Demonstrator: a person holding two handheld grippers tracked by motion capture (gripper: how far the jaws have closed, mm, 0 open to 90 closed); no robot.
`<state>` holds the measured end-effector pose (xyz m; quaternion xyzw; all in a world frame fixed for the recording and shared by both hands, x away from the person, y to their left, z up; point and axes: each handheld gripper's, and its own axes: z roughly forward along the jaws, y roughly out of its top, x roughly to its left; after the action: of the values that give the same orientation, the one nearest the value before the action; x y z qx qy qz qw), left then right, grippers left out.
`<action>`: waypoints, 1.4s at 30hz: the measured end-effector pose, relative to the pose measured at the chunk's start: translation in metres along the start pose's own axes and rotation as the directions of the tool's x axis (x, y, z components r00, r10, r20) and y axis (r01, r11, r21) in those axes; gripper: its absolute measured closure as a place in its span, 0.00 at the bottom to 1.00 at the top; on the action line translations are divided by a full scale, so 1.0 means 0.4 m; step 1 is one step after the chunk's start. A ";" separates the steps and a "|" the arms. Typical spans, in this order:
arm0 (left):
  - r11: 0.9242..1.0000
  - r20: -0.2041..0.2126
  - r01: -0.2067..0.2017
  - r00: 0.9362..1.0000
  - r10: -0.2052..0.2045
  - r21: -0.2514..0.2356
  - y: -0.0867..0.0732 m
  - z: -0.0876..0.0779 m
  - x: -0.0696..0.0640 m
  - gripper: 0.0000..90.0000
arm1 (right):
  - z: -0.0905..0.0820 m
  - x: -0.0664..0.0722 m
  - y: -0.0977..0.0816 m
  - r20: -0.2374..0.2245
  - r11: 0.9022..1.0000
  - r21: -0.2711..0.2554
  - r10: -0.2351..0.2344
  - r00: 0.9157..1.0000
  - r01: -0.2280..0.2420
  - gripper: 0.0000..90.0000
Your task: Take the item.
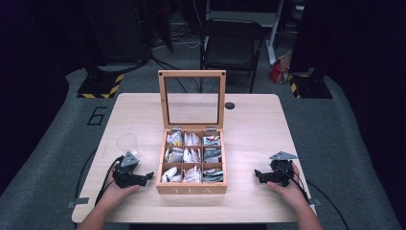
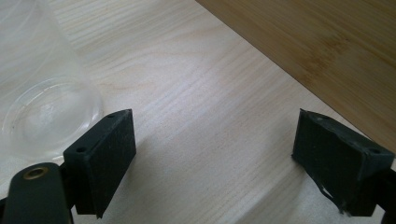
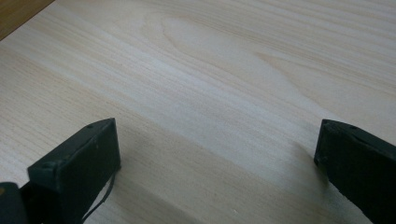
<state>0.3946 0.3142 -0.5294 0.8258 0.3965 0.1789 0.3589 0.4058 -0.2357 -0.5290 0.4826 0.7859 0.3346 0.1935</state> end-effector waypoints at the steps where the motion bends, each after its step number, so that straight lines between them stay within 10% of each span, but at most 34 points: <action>1: 1.000 0.000 0.000 1.000 0.000 0.000 0.000 0.000 0.000 0.14 | 0.000 0.000 0.000 0.000 1.000 0.000 0.000 1.000 0.000 0.00; 32: 1.000 -0.005 -0.011 1.000 0.011 -0.004 -0.002 -0.005 0.003 0.18 | 0.000 -0.003 0.000 -0.005 1.000 -0.005 -0.013 1.000 0.013 0.00; 42: 0.998 0.011 0.064 0.998 -0.063 -0.013 0.002 -0.026 0.006 0.28 | 0.000 -0.003 0.000 -0.005 1.000 -0.005 -0.013 1.000 0.013 0.00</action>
<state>0.3905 0.3207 -0.5218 0.8114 0.4194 0.1656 0.3718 0.4062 -0.2367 -0.5291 0.4764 0.7886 0.3363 0.1950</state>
